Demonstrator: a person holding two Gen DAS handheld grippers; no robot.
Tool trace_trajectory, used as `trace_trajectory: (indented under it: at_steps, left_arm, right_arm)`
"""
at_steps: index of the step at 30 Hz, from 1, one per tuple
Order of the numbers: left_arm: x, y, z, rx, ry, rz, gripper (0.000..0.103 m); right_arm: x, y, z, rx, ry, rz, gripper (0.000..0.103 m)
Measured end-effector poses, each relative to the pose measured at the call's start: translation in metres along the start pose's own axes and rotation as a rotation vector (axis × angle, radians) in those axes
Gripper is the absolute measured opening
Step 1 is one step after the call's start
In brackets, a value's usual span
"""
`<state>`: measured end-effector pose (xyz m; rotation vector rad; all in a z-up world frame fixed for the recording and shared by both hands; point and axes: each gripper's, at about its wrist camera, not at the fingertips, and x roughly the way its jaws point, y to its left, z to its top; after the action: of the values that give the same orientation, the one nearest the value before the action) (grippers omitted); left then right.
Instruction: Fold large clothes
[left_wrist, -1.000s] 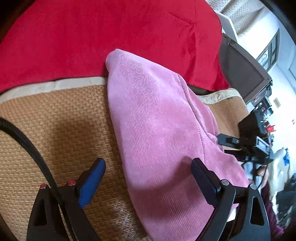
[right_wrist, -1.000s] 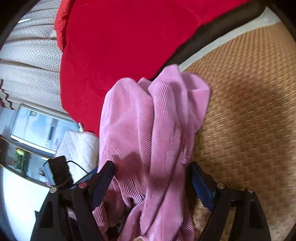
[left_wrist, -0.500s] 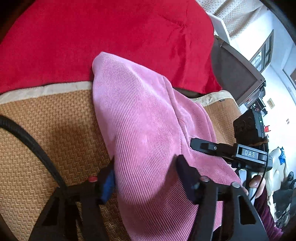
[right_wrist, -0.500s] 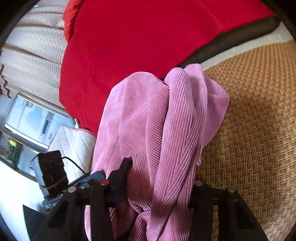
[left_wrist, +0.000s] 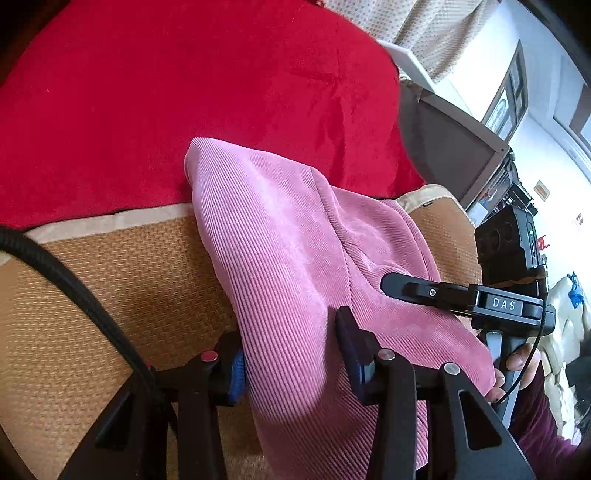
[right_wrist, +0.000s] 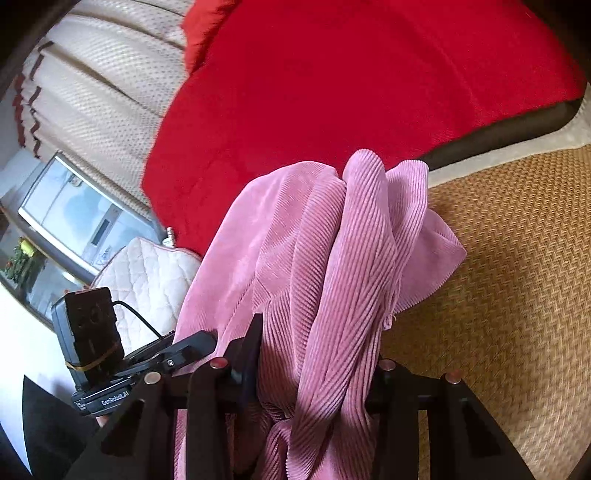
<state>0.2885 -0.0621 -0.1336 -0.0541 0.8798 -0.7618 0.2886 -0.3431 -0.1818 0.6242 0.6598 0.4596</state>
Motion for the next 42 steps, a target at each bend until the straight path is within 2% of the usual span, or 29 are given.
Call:
trace_trajectory:
  at_steps: [7,10,14,16,20,23,27,29,32,34,35,36,38,41,42]
  left_arm:
    - [-0.03,-0.005,-0.021,0.036,-0.012,0.035,0.045]
    - [-0.022,-0.008,-0.032,0.039,0.021,0.063,0.045]
    - [0.021,-0.004,-0.053,0.032,0.145,0.175,0.052]
    - [0.027,-0.006,-0.055,0.041,0.138,0.206,0.055]
    - [0.023,-0.011,-0.05,0.048,0.135,0.227,0.06]
    - [0.018,-0.015,-0.048,0.059,0.126,0.271,0.063]
    - [0.011,-0.023,-0.05,0.08,0.099,0.286,0.071]
    - [0.012,-0.027,-0.055,0.08,0.101,0.298,0.071]
    - [0.004,-0.032,-0.062,0.092,0.078,0.322,0.071]
    - [-0.001,-0.033,-0.066,0.092,0.062,0.324,0.071]
    - [-0.004,-0.033,-0.068,0.086,0.057,0.323,0.071]
    - [-0.006,-0.033,-0.069,0.078,0.054,0.32,0.071]
    - [-0.007,-0.032,-0.074,0.057,0.05,0.314,0.071]
    - [-0.002,-0.033,-0.084,0.072,0.055,0.325,0.072]
    - [0.004,-0.031,-0.083,0.08,0.063,0.331,0.076]
  right_arm:
    - [-0.005,0.025,-0.024,-0.022,-0.018,0.01,0.042]
    - [0.003,0.02,-0.037,0.001,0.002,-0.007,0.042]
    - [0.024,0.002,-0.052,0.011,0.053,-0.103,0.042]
    - [0.028,-0.002,-0.054,0.018,0.061,-0.122,0.043]
    - [0.019,0.004,-0.052,0.074,0.059,-0.131,0.054]
    - [0.0,0.005,-0.055,0.076,0.034,-0.159,0.056]
    - [-0.036,0.017,-0.056,0.03,-0.047,-0.251,0.056]
    - [-0.049,0.03,-0.051,-0.011,-0.1,-0.246,0.056]
    - [-0.049,0.044,-0.042,-0.051,-0.109,-0.219,0.056]
    - [-0.036,0.056,-0.036,-0.089,-0.094,-0.214,0.052]
    - [-0.026,0.061,-0.033,-0.102,-0.074,-0.211,0.041]
    - [-0.019,0.059,-0.034,-0.102,-0.058,-0.205,0.037]
    - [-0.001,0.058,-0.033,-0.094,-0.018,-0.187,0.037]
    - [0.036,0.037,-0.029,-0.066,0.067,-0.274,0.036]
    - [0.053,0.02,-0.03,-0.023,0.126,-0.292,0.033]
